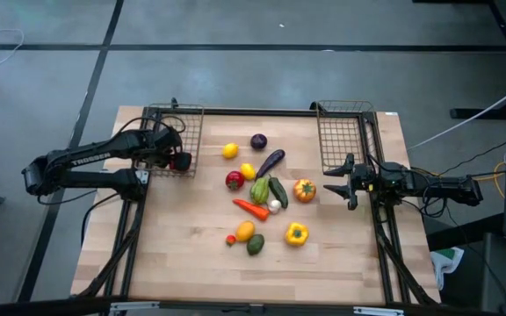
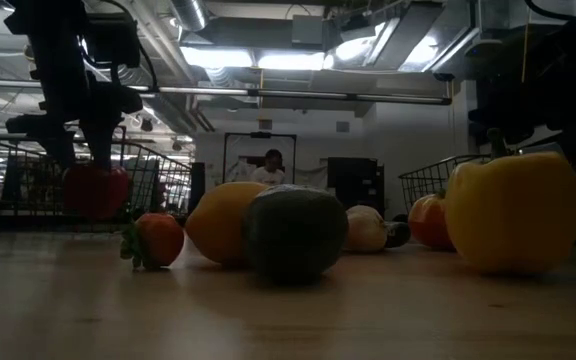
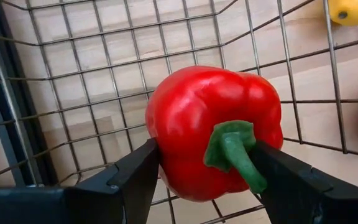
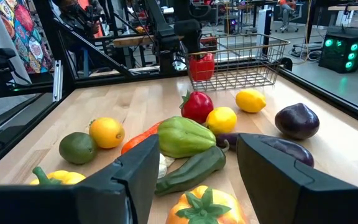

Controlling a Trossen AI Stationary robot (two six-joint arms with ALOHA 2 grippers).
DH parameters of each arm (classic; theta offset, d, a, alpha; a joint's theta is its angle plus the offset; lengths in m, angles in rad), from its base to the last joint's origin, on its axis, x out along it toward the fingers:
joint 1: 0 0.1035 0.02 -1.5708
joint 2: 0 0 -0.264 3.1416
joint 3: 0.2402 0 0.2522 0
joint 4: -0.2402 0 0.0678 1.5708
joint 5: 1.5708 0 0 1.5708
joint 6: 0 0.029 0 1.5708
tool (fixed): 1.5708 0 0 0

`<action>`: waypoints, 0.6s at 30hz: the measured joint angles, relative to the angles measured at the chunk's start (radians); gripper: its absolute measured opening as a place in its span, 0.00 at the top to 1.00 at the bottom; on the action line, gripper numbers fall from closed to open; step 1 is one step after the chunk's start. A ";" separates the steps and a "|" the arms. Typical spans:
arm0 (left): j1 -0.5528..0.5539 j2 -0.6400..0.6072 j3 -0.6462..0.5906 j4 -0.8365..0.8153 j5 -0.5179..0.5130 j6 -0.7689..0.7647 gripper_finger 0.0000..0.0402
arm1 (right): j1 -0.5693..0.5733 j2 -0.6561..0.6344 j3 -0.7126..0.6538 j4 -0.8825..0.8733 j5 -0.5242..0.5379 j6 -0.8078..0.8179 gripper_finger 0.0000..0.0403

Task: Sort produce into baskets
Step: Put the red bell pepper into the left gold wire basket

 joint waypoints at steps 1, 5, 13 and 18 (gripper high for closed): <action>0.000 0.000 0.000 0.000 0.007 0.003 0.41 | 0.000 0.000 0.000 0.000 0.000 0.000 0.47; 0.000 0.000 0.000 0.000 0.038 0.010 0.41 | 0.000 0.000 0.000 0.000 0.000 0.000 0.47; 0.000 0.000 0.000 0.008 0.055 0.032 0.41 | 0.000 0.000 0.000 0.000 0.000 0.000 0.47; 0.000 0.000 0.000 0.031 0.060 0.073 0.38 | 0.000 0.000 0.000 0.000 0.000 0.000 0.47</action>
